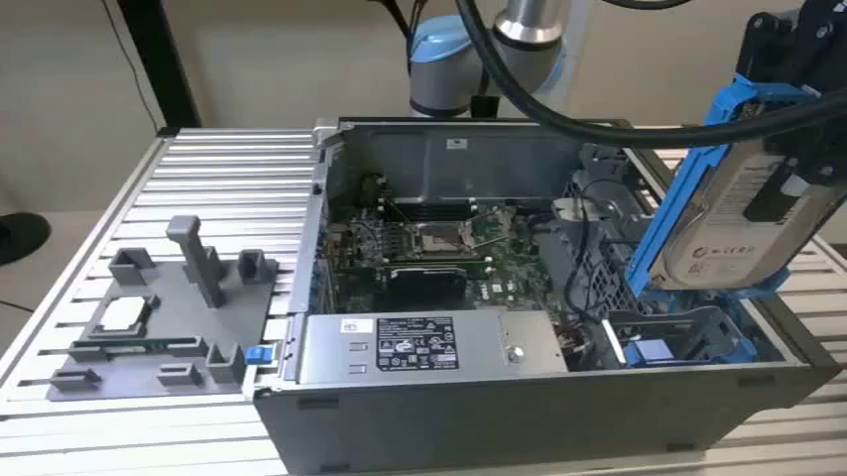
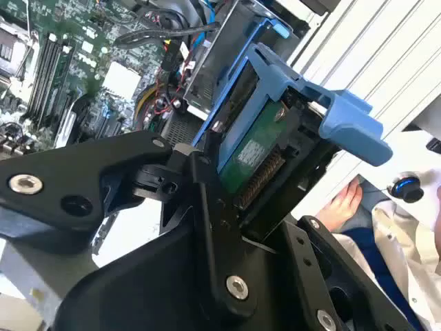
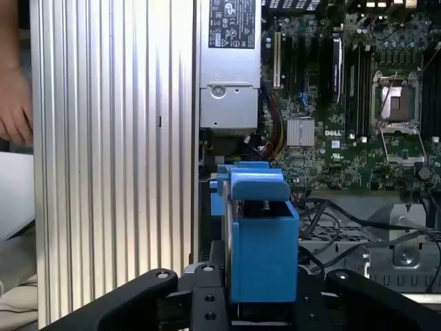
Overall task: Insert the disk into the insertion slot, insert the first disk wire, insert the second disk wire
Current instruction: 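Insert the disk into the insertion slot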
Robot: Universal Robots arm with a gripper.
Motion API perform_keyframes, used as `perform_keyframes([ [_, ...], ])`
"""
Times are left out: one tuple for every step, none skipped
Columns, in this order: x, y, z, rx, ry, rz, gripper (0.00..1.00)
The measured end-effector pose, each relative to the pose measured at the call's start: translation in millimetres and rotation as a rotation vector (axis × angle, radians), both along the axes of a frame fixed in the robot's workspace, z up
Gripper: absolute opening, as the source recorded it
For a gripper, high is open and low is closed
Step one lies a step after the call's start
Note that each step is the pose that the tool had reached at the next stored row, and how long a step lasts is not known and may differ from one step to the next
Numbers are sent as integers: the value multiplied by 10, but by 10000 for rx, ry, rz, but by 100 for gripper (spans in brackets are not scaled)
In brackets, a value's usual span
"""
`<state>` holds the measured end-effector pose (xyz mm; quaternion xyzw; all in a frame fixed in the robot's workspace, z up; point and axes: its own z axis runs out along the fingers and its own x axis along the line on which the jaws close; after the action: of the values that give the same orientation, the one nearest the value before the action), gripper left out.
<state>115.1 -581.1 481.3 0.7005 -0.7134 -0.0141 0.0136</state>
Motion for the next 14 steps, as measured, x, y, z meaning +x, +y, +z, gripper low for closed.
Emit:
perform_keyframes([
  [0,-2,0,0,0,0,0],
  [0,-4,0,0,0,1,0],
  [0,-6,0,0,0,0,0],
  [0,-8,0,1,0,0,0],
  [0,-10,0,0,0,0,0],
  [0,-12,0,0,0,0,0],
  [0,-14,0,-1,0,0,0],
  [0,-16,0,-1,0,0,0],
  [0,-18,0,0,0,0,0],
  [0,-20,0,0,0,0,0],
  [0,-22,0,0,0,0,0],
  [0,-24,0,-1,0,0,0],
  [0,-26,0,0,0,0,0],
  [0,-28,0,0,0,0,0],
])
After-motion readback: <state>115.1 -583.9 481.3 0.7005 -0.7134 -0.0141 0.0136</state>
